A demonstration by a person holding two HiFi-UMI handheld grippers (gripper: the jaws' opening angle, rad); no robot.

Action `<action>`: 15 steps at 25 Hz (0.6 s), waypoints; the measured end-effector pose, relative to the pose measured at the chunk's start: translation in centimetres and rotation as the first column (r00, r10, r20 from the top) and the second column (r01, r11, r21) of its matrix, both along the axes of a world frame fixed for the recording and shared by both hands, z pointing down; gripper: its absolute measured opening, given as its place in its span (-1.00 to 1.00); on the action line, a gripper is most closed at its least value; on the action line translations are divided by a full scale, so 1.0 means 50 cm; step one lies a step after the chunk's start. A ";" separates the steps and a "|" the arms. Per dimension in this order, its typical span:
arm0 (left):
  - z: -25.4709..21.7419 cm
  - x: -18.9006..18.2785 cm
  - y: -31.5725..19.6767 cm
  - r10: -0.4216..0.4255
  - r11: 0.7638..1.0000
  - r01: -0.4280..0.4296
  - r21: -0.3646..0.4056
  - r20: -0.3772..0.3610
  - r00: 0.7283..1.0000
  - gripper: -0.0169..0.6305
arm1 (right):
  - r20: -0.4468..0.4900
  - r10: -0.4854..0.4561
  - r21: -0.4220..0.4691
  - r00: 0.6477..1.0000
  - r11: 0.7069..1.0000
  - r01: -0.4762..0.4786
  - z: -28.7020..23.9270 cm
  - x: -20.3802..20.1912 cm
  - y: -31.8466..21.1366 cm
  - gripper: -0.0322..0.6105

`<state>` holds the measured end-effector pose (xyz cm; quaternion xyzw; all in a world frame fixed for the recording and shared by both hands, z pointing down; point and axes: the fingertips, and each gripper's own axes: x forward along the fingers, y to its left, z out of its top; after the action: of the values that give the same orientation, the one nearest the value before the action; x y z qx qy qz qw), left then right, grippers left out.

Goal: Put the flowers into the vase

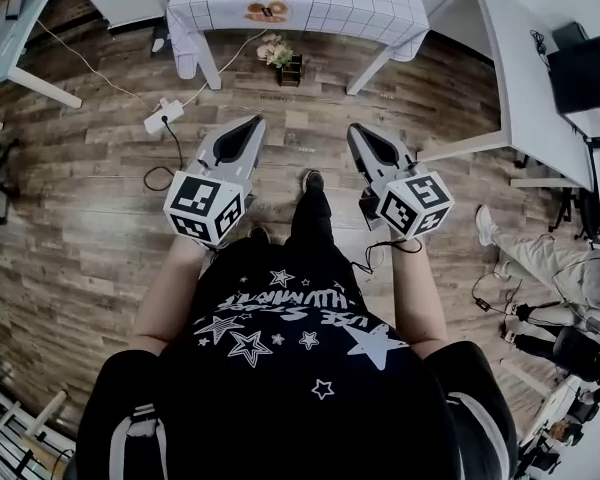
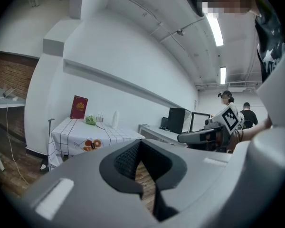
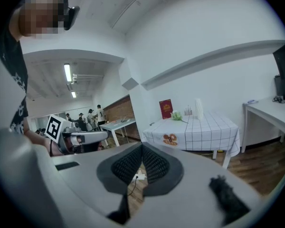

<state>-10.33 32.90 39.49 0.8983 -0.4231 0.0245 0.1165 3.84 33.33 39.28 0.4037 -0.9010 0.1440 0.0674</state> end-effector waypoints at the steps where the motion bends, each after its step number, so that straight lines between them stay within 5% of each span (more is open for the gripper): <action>1: 0.004 0.000 -0.010 -0.006 1.000 0.006 -0.005 0.002 1.000 -0.92 | -0.010 -0.016 0.013 1.000 1.000 0.016 0.000 -0.002 -0.007 -0.86; 15: -0.030 0.079 -0.258 -0.097 0.995 0.097 -0.019 0.001 0.995 -0.92 | -0.007 -0.100 0.056 0.995 0.993 0.100 -0.033 0.094 -0.288 -0.86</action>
<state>-6.39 20.00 37.97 0.8755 -0.4660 0.0230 0.1258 8.53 18.93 37.63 0.3603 -0.9235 0.1143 0.0653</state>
